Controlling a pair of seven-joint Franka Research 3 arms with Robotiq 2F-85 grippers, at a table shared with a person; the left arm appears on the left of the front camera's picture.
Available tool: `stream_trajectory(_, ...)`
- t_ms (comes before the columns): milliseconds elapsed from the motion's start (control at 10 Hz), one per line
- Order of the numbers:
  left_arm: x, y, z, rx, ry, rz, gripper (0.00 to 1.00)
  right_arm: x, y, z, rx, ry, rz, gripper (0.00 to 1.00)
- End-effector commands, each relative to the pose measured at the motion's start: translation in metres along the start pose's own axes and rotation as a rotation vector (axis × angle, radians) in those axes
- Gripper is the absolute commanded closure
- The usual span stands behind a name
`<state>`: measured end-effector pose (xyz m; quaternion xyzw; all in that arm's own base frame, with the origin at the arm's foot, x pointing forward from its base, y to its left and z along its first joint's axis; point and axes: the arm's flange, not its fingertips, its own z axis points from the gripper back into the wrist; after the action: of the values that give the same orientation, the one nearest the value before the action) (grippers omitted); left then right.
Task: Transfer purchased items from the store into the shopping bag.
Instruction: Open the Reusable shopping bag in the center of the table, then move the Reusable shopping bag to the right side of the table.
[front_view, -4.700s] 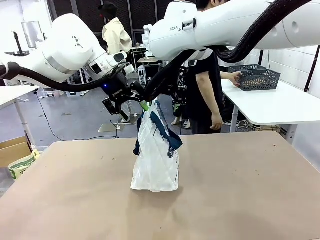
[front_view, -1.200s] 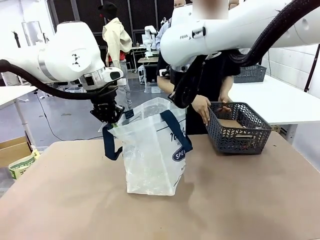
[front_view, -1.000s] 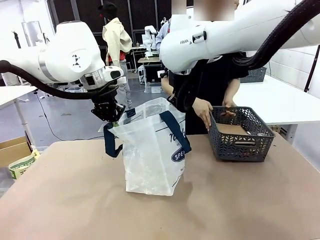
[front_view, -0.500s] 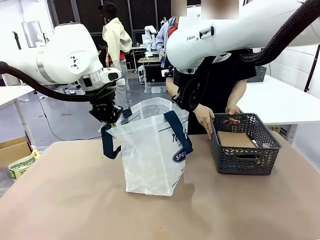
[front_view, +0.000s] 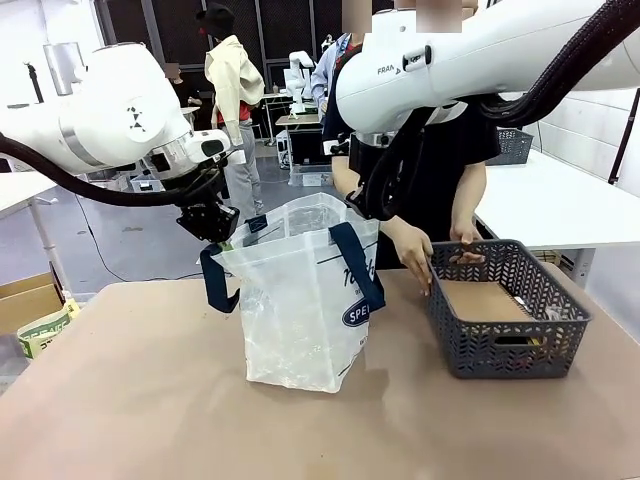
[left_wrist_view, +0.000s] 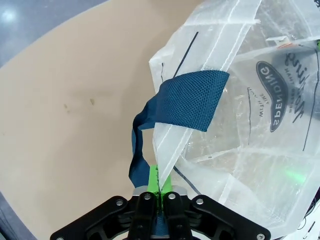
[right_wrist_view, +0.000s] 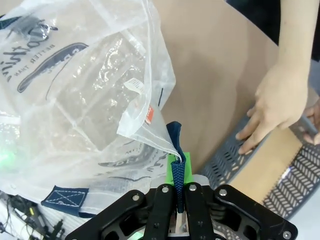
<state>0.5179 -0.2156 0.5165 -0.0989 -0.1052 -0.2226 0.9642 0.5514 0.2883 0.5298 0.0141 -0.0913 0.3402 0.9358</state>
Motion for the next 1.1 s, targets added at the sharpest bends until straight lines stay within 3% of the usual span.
stream_trajectory(0, -0.01, 0.001, -0.001, -0.015, -0.001, -0.027, 1.0, 0.001, 0.0, 0.0, -0.001, -0.007, -0.002, 1.0)
stream_trajectory(1000, 0.0, 0.0, 0.0, 0.0, 0.0, 0.0, 1.0, 0.001, 0.0, 0.0, -0.001, -0.007, -0.002, 1.0)
